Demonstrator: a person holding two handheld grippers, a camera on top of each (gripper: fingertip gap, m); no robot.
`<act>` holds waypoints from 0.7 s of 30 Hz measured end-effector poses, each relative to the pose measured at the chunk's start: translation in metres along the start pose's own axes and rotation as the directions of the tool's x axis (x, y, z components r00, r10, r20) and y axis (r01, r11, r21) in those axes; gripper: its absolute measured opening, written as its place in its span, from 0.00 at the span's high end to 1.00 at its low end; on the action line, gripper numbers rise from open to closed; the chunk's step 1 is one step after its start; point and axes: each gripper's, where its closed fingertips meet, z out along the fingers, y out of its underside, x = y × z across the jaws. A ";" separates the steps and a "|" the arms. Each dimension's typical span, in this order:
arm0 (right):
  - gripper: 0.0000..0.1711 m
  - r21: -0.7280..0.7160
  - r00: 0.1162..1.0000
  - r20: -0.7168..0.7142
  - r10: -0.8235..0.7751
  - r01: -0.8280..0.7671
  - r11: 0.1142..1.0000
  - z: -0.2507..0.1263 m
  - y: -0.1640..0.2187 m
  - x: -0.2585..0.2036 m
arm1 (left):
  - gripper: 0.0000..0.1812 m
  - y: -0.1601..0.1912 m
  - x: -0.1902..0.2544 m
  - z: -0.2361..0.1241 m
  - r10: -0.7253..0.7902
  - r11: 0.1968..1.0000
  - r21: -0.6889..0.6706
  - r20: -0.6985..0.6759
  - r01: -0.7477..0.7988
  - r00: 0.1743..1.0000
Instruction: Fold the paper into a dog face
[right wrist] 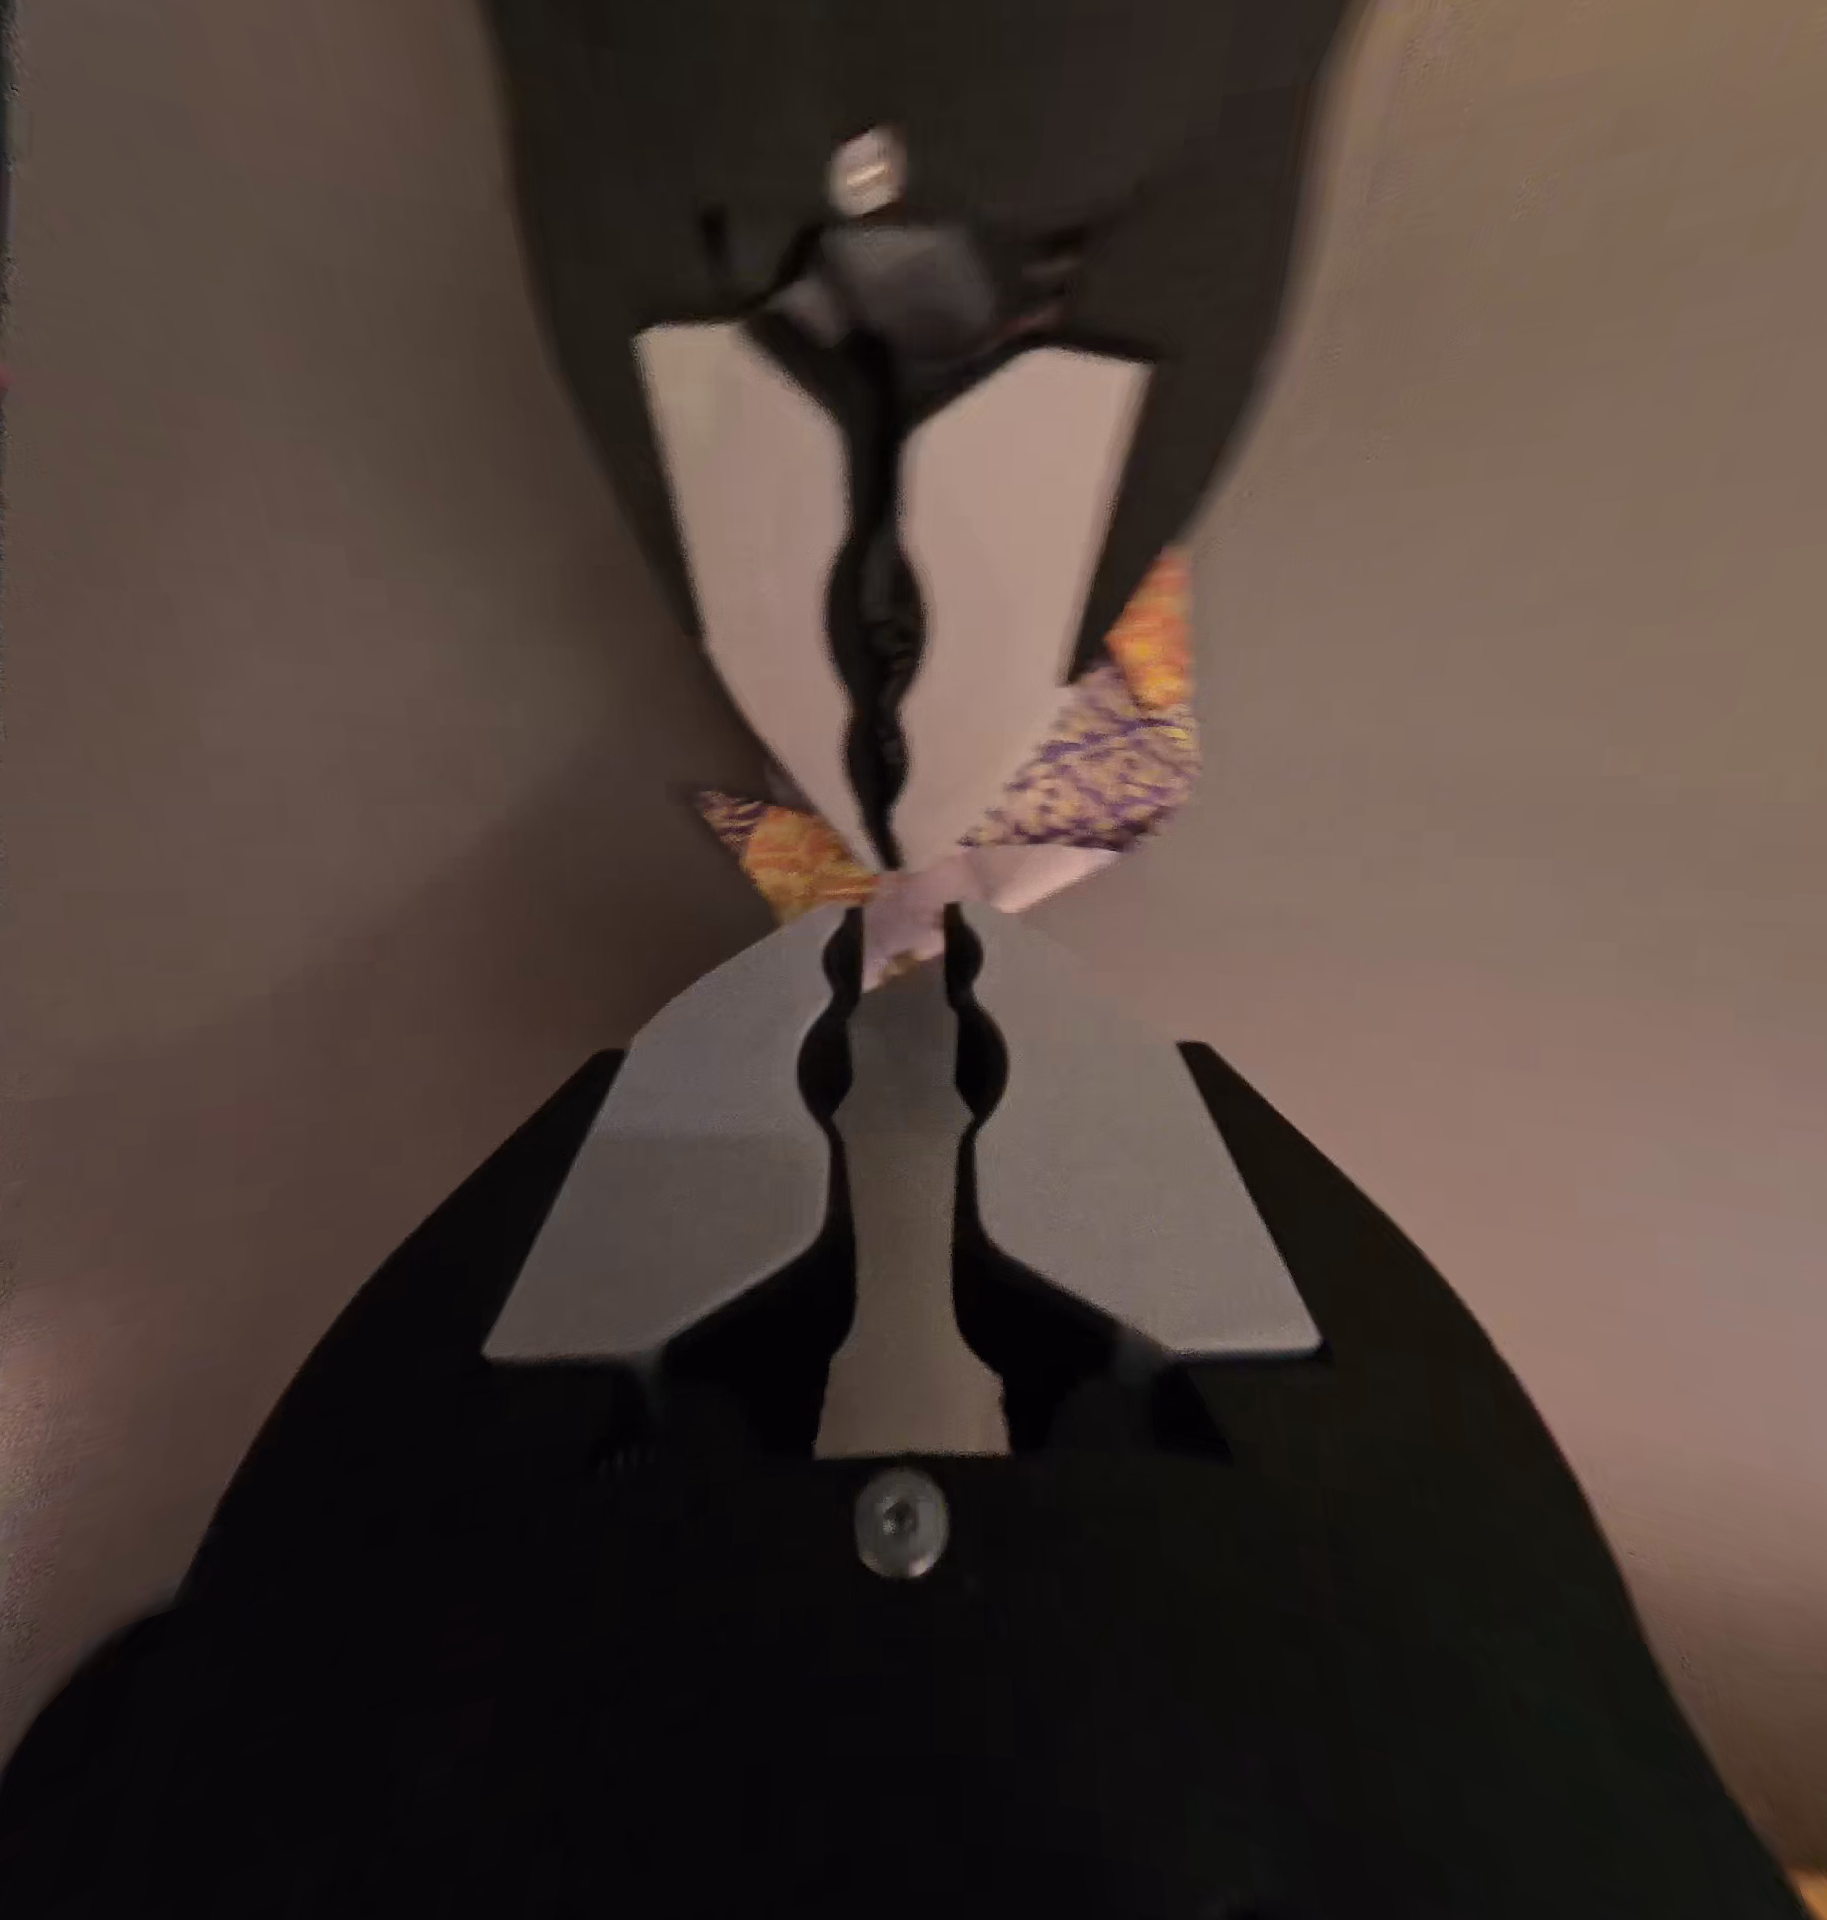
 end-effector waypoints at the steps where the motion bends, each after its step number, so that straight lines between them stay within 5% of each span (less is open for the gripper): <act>1: 0.96 0.028 0.997 -0.046 0.059 -0.057 0.998 -0.004 -0.003 0.008 | 1.00 0.000 0.000 0.000 -0.004 1.000 0.000 -0.001 0.004 1.000; 4: 0.99 0.122 0.983 -0.077 0.168 -0.158 0.980 -0.004 -0.011 0.019 | 1.00 0.000 0.000 0.000 -0.012 1.000 0.003 -0.007 0.012 1.000; 21: 0.99 0.069 0.975 -0.135 0.178 -0.170 0.983 0.023 0.003 0.037 | 1.00 0.000 0.000 0.000 -0.029 1.000 0.010 -0.026 0.030 0.999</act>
